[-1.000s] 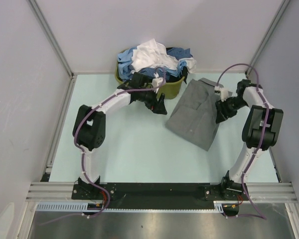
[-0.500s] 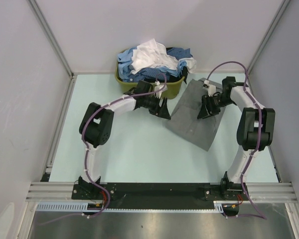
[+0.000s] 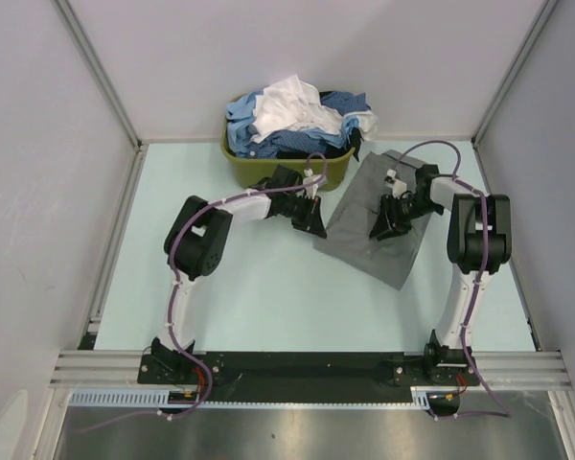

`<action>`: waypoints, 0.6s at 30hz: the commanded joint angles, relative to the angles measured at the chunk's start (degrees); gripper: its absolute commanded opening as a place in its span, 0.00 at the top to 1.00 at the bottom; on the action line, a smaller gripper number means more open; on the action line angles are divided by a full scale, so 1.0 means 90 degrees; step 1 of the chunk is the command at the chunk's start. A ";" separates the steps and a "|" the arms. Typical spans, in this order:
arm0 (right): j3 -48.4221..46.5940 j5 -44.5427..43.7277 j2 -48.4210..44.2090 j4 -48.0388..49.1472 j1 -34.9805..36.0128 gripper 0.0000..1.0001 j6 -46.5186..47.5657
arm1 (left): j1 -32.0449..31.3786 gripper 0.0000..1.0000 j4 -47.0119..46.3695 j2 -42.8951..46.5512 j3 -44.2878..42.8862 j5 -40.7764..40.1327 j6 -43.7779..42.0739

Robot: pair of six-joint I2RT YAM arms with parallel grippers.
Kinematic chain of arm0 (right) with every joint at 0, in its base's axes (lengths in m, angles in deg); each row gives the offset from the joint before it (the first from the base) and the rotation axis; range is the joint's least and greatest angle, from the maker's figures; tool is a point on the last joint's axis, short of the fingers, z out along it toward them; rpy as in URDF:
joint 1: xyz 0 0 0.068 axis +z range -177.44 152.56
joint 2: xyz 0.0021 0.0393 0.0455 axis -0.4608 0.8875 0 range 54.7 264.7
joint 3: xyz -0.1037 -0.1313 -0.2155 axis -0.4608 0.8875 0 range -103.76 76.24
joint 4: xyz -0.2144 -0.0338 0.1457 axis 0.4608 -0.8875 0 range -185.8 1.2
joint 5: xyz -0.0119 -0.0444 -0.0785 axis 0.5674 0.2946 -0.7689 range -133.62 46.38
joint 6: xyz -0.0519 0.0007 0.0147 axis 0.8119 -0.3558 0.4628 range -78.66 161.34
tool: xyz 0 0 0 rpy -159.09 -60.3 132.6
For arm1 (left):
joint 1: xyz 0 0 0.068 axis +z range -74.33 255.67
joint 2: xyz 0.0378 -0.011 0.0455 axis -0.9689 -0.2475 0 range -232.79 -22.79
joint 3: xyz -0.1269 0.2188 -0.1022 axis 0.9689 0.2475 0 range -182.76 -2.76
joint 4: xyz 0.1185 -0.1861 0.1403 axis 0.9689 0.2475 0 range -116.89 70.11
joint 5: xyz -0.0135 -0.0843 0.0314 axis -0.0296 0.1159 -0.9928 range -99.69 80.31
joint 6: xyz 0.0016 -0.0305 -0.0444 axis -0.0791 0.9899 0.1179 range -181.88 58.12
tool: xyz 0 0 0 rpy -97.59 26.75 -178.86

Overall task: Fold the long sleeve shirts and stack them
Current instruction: Fold the shirt

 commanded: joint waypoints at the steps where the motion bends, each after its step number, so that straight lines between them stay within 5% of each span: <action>1: -0.0059 -0.0483 0.0303 0.0483 -0.0046 0.52 0.0005 | 0.0071 0.99 0.0194 -0.0088 0.0142 -0.0650 0.0136; 8: -0.0039 -0.0395 0.0158 0.0425 -0.0055 0.51 0.0025 | 0.0139 0.96 0.0234 -0.0069 0.0201 -0.0730 0.0097; 9: -0.0126 -0.0260 0.0070 0.0231 -0.0152 0.51 0.0073 | 0.0139 0.89 0.0205 -0.0001 0.0210 -0.0642 -0.0020; 10: -0.0185 -0.0133 -0.0028 0.0094 -0.0221 0.50 0.0084 | 0.0159 0.71 0.0156 0.0242 0.0259 -0.0380 -0.0098; 13: -0.0254 0.0570 -0.0710 -0.0375 -0.0504 0.46 0.0025 | 0.0188 0.49 -0.0292 0.1014 0.0736 0.0108 -0.0421; 18: 0.0825 0.1791 -0.1726 -0.0650 -0.0388 0.43 -0.0247 | 0.0013 0.35 -0.0469 0.1630 0.0972 0.0852 -0.0451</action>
